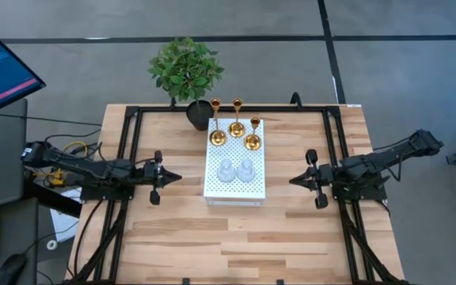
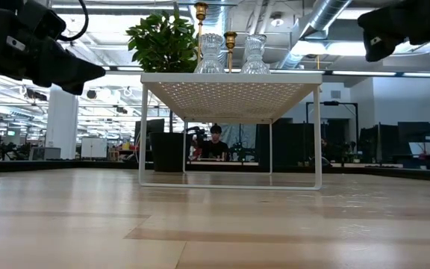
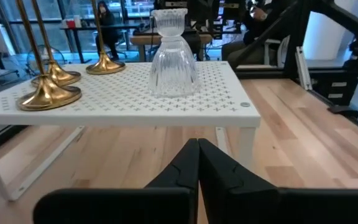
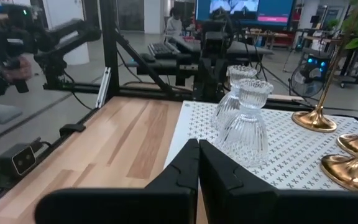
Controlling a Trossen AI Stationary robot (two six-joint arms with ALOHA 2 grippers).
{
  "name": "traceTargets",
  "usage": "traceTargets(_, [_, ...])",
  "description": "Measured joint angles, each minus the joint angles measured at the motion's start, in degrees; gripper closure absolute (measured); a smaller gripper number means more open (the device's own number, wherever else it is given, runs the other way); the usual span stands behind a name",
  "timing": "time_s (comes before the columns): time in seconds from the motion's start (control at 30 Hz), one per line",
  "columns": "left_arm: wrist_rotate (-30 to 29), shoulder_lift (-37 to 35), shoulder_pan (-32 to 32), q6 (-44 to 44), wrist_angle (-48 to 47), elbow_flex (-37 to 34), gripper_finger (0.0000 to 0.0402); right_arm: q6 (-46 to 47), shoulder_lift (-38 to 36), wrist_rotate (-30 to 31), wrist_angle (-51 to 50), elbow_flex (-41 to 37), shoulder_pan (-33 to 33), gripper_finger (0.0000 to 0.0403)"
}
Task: Pick & Place candle stick holders
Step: Return to Home Position
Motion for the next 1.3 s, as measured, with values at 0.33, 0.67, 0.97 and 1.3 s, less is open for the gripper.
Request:
traceTargets(0.33, [-1.1, -0.8, 0.0, 2.0, -0.7, 0.0, 0.0397, 1.5, -6.6, 0.0, -0.6, -3.5, 0.0, 0.0403])
traceTargets(0.67, [-1.9, -0.8, 0.0, 3.1, -0.8, 0.0, 0.0396, 1.5, -12.8, 0.0, -1.4, -5.3, 0.2, 0.0403])
traceTargets(0.97, [-1.9, -0.8, 0.0, 2.6, -1.1, 0.0, 0.0396, 1.5, -18.1, -0.1, -7.5, -5.3, 0.8, 0.0403])
traceTargets(1.3, [-1.9, -0.8, 0.0, 1.4, -1.1, 0.0, 0.0397, 3.0, -25.1, -1.6, -15.3, -5.3, 0.8, 0.0403])
